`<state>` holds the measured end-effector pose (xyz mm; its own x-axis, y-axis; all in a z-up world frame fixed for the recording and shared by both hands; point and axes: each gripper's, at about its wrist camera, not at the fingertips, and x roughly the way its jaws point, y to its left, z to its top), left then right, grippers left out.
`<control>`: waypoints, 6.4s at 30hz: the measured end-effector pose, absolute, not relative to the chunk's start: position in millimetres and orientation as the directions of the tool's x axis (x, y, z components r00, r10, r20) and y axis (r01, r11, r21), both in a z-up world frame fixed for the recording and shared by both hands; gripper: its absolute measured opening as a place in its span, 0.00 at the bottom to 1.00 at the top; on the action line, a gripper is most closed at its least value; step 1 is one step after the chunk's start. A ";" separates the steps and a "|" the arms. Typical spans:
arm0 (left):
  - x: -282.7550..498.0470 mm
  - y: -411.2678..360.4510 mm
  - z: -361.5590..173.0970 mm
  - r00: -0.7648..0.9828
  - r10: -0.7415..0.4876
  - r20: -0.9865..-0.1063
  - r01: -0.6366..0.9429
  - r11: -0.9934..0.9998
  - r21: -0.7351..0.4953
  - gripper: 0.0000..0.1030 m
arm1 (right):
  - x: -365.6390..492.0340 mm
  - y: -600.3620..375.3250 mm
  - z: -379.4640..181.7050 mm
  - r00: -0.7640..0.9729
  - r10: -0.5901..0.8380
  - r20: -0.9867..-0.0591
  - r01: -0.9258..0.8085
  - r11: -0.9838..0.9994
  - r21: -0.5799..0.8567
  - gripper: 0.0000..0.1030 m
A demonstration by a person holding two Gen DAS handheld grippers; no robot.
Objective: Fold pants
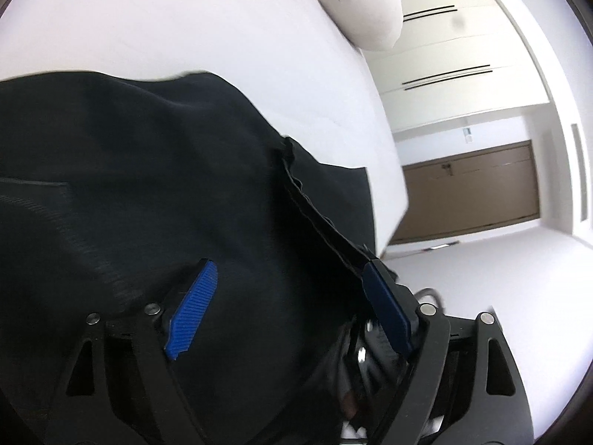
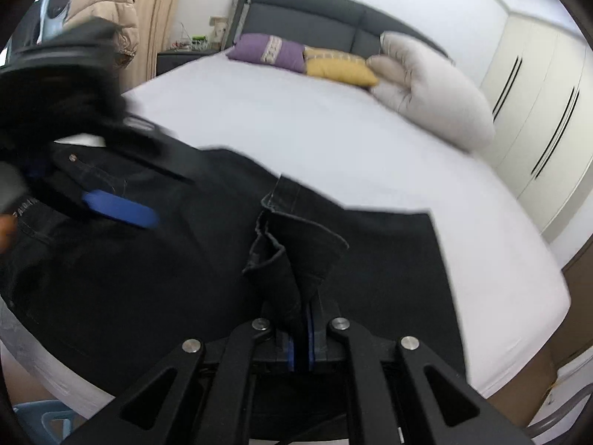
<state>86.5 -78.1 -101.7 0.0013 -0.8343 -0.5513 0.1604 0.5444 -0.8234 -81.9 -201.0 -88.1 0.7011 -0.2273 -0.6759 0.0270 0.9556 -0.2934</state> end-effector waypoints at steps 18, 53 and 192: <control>122.8 -30.1 -122.6 -0.030 -0.831 -0.555 0.125 0.548 -0.827 0.11 | -102.3 -83.5 -102.7 0.764 -0.159 -0.625 -0.245 0.825 -0.509 0.06; 70.9 -93.5 -77.9 0.179 -0.618 -0.765 0.501 0.727 -0.470 0.11 | -78.1 -295.1 -57.0 0.611 0.390 -0.689 -0.031 0.882 0.471 0.34; -6.0 -22.0 -4.7 0.442 -0.550 -0.709 0.392 0.829 -0.399 0.15 | -4.3 -309.1 -120.5 0.486 0.754 -0.441 0.070 0.470 0.880 0.88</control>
<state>-6.0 -22.0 -4.7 0.4418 -0.5500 -0.7088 0.3918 0.8290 -0.3990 -4.3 -309.1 -120.5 0.4859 0.7544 -0.4413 0.0699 0.4698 0.8800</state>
